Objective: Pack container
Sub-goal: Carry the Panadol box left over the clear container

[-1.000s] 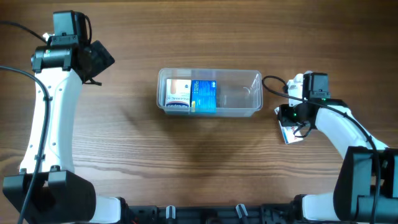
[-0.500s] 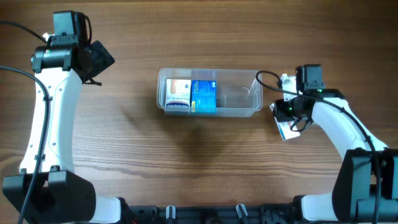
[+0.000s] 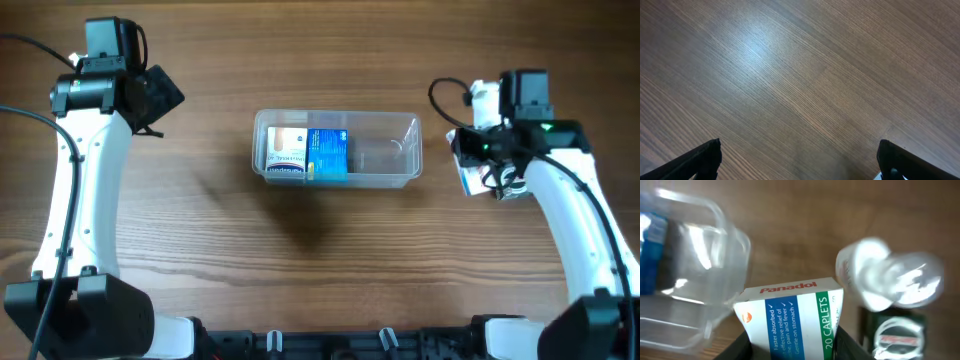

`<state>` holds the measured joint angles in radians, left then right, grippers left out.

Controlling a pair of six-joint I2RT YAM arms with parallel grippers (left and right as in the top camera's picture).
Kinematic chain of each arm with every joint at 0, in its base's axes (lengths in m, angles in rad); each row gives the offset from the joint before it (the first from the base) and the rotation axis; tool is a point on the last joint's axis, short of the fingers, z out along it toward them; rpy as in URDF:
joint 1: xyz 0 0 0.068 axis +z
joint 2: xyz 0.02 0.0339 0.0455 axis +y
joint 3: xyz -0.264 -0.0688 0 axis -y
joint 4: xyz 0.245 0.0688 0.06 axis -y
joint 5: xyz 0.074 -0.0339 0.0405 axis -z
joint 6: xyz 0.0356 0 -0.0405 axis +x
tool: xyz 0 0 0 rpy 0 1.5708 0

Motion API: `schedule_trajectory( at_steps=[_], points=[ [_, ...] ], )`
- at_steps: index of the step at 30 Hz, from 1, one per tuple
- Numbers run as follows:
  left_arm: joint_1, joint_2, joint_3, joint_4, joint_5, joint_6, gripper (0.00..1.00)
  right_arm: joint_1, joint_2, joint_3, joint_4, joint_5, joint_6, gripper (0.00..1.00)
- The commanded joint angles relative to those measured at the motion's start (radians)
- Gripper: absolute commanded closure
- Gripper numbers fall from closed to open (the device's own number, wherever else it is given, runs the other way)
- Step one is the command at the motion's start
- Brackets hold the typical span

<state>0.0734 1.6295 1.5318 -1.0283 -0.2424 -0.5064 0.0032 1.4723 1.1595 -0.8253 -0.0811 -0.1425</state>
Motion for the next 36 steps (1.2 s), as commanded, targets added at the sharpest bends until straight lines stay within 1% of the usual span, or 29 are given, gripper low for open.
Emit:
schedule_trajectory(
  at_steps=[1,5,8,18,22,24,26,28,36],
  points=[
    [0.003,-0.005,0.011,0.002,-0.013,0.004,0.00,0.037,-0.061,0.082,-0.001,0.009,-0.017,0.61],
    [0.003,-0.005,0.011,0.002,-0.013,0.004,0.00,0.097,-0.082,0.142,0.000,0.009,-0.026,0.60],
    [0.003,-0.005,0.011,0.002,-0.013,0.004,0.00,0.171,-0.083,0.176,0.006,0.008,-0.065,0.60],
    [0.003,-0.005,0.011,0.002,-0.013,0.004,0.00,0.431,-0.069,0.177,0.138,0.008,-0.172,0.59],
    [0.003,-0.005,0.011,0.002,-0.013,0.004,0.00,0.519,-0.043,0.177,0.189,0.009,-0.178,0.59],
    [0.003,-0.005,0.011,0.002,-0.013,0.004,0.00,0.567,-0.012,0.177,0.209,0.010,-0.247,0.59],
    [0.003,-0.005,0.011,0.002,-0.013,0.004,0.00,0.597,0.014,0.176,0.221,0.009,-0.278,0.59],
    [0.003,-0.005,0.011,0.002,-0.013,0.004,0.00,0.631,0.052,0.176,0.240,0.009,-0.306,0.56],
    [0.003,-0.005,0.011,0.002,-0.013,0.004,0.00,0.704,0.168,0.176,0.314,0.009,-0.499,0.55]
  ],
)
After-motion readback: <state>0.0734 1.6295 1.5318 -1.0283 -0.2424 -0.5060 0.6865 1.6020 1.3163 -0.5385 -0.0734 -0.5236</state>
